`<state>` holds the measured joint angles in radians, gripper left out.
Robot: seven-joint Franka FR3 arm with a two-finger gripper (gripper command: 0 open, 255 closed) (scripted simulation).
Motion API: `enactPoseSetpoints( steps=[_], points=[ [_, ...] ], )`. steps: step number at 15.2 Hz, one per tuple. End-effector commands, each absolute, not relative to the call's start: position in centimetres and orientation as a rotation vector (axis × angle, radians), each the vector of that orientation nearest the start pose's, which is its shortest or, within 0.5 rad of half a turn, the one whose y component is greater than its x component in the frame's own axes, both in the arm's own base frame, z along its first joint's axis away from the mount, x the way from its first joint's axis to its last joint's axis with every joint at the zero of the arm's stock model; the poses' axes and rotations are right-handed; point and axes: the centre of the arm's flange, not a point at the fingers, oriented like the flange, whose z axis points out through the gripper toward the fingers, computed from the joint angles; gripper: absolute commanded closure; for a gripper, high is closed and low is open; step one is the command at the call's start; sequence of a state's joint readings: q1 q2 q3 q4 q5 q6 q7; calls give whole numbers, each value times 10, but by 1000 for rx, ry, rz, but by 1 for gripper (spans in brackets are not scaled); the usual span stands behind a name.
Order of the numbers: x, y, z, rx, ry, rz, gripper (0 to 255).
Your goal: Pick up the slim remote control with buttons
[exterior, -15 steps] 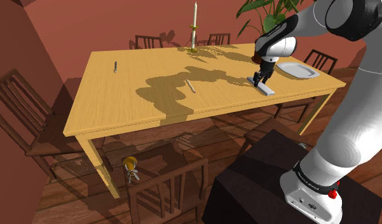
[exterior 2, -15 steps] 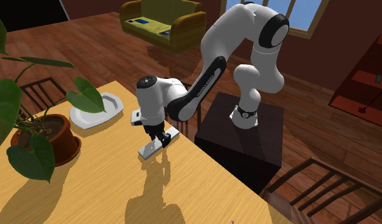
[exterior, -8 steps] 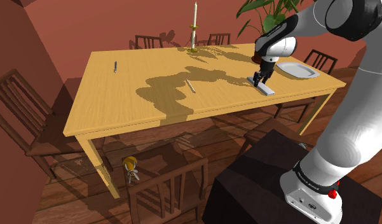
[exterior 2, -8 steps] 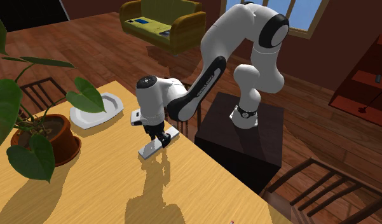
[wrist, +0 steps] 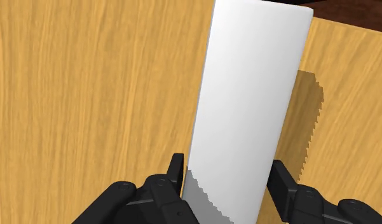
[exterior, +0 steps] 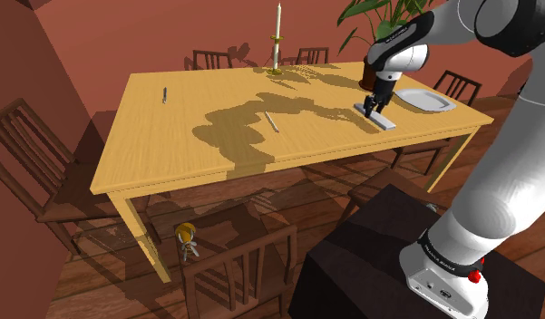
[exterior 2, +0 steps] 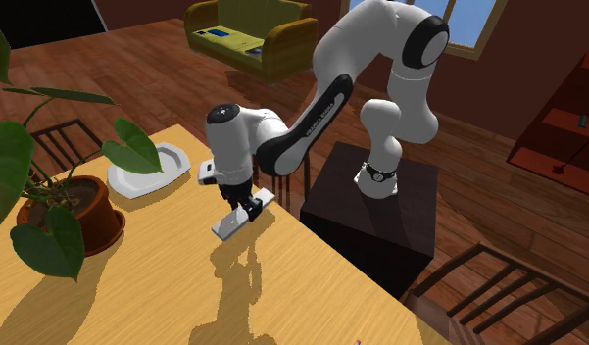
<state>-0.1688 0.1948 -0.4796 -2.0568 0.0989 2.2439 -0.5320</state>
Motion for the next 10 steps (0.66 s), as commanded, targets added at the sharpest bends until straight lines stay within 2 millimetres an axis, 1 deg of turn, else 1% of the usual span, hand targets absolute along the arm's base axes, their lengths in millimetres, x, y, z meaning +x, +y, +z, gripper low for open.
enactPoseSetpoints(
  steps=[1,8,10],
  points=[
    [467,-342,364,-3149,267,-12,255],
    [467,-342,401,-3149,267,-12,255],
    [467,-342,402,-3149,267,-12,255]
  ],
)
